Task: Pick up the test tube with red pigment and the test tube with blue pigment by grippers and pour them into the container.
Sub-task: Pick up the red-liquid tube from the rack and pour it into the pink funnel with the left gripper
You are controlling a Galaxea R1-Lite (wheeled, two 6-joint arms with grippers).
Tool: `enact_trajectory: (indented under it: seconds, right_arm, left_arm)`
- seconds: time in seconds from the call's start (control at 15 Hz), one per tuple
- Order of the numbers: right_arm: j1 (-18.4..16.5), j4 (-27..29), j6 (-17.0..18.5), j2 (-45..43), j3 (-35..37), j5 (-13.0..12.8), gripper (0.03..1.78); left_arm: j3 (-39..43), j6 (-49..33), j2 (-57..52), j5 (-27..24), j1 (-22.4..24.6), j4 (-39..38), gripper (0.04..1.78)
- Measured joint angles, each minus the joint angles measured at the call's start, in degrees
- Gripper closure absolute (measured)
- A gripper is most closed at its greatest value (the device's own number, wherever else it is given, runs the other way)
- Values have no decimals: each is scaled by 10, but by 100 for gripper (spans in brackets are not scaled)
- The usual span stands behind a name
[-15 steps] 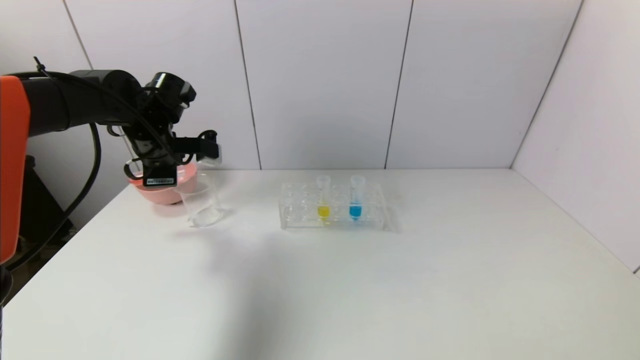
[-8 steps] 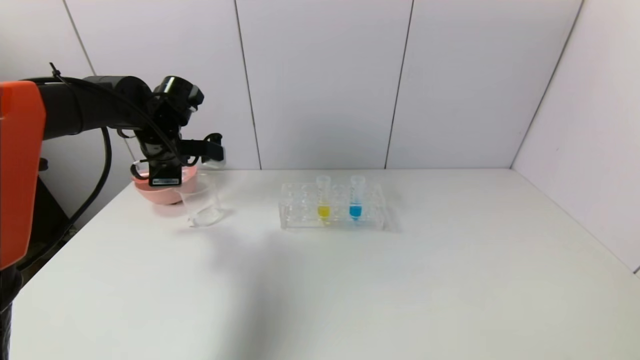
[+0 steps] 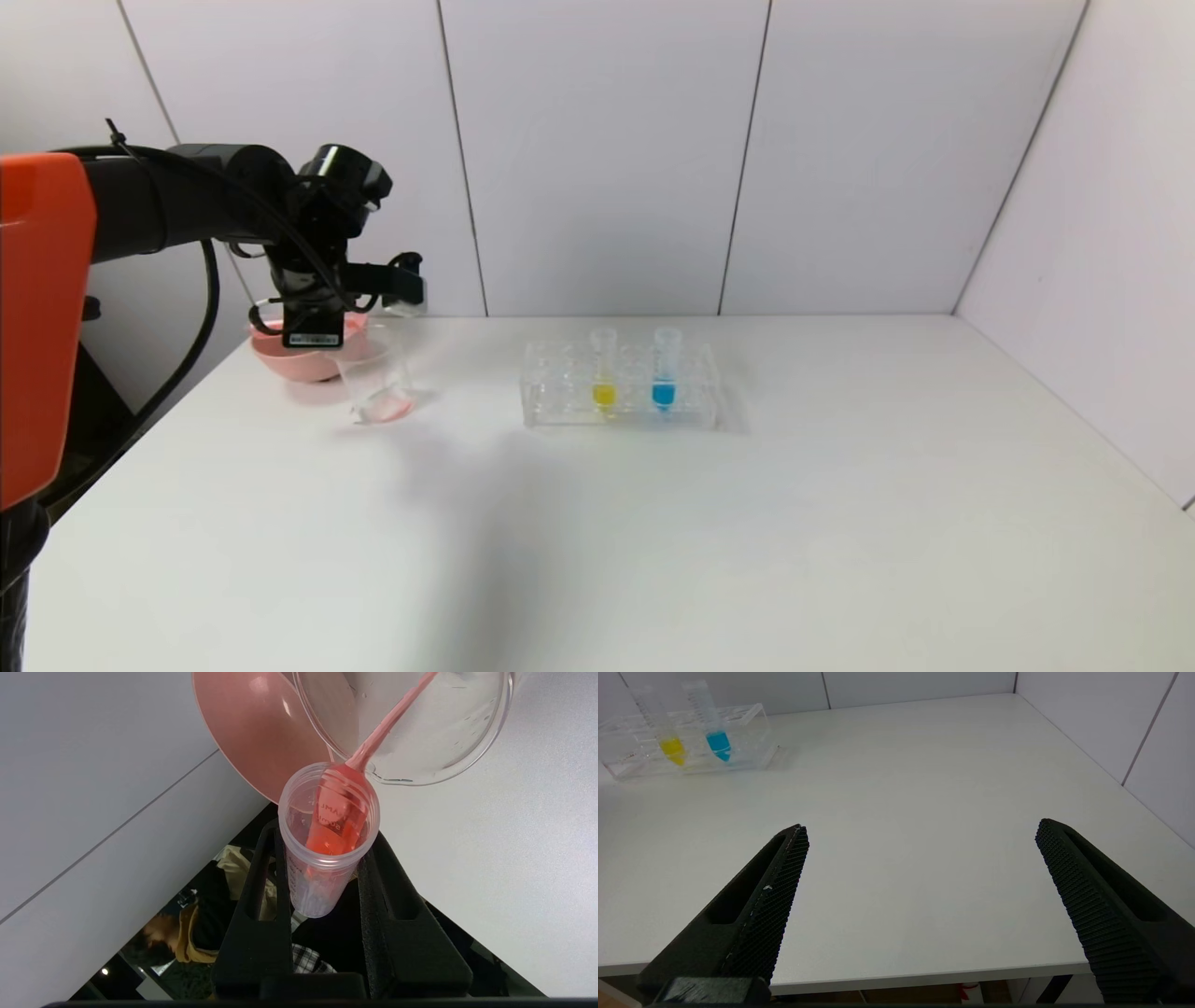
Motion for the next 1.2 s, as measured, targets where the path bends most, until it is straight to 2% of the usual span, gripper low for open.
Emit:
enact_trajectory:
  seconds: [0.53, 1.2]
  right_arm:
    - [0, 0, 0, 0, 0, 0, 4]
    - [0, 0, 0, 0, 0, 0, 4]
  left_arm:
    - [0, 0, 3, 13, -3, -3, 139]
    - [0, 16, 1, 58, -7, 7, 139]
